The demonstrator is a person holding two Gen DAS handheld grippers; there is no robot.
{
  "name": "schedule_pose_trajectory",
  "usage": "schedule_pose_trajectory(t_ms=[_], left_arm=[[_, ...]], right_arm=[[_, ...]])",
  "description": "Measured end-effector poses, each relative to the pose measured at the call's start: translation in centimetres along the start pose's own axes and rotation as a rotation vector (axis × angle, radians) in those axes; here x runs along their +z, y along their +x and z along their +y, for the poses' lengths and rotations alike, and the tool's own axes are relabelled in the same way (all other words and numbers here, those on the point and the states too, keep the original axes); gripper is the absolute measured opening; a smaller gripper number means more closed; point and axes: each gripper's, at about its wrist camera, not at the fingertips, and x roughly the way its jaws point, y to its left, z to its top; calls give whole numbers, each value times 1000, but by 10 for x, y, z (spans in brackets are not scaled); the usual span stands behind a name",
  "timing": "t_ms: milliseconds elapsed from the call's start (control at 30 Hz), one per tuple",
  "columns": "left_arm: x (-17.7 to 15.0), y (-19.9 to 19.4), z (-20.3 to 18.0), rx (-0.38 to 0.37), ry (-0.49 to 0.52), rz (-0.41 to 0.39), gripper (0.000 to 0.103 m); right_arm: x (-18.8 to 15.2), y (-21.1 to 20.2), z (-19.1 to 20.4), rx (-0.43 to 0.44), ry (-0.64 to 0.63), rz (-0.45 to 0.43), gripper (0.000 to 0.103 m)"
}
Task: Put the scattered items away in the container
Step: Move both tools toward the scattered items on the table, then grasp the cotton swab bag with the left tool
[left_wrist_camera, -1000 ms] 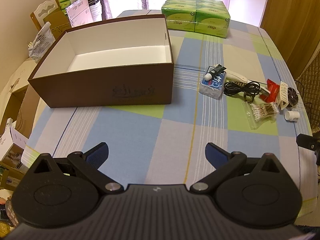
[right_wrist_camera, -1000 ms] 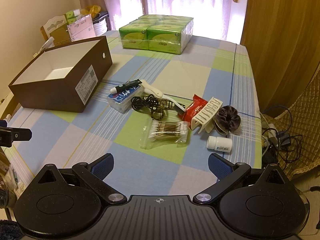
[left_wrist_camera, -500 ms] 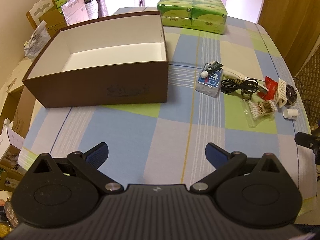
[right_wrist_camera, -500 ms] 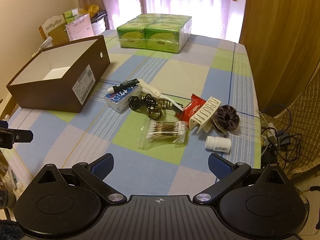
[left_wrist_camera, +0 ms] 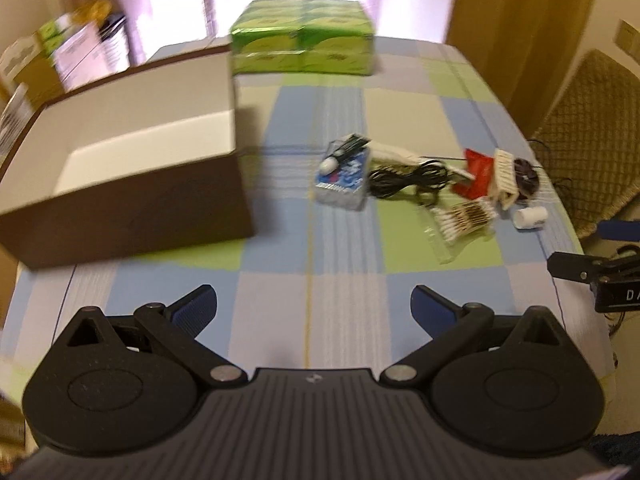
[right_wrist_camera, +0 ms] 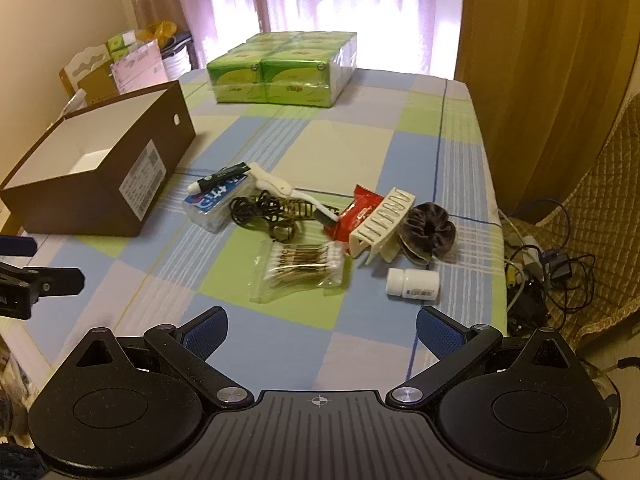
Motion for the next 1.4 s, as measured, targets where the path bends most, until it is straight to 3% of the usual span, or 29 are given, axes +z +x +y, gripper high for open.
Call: schedule_pose_trajectory(t_ms=[467, 767, 1033, 1200, 1267, 1333, 1400], left_arm=[[19, 42, -46, -154, 183, -21, 99], [29, 76, -76, -235, 311, -4, 91], [34, 108, -102, -298, 450, 15, 77], [36, 119, -117, -336, 538, -4, 74], [37, 124, -122, -344, 567, -7, 69], [38, 130, -126, -346, 582, -6, 58], [39, 135, -128, -355, 581, -5, 57]], right_arm=[[-8, 21, -36, -52, 74, -5, 103], [-7, 39, -60, -64, 105, 48, 103], [-5, 55, -80, -79, 146, 98, 103], [-3, 61, -93, -102, 185, 122, 103], [-3, 62, -97, -113, 197, 127, 103], [-3, 62, -100, -123, 208, 130, 103], [-4, 62, -102, -127, 218, 133, 103]])
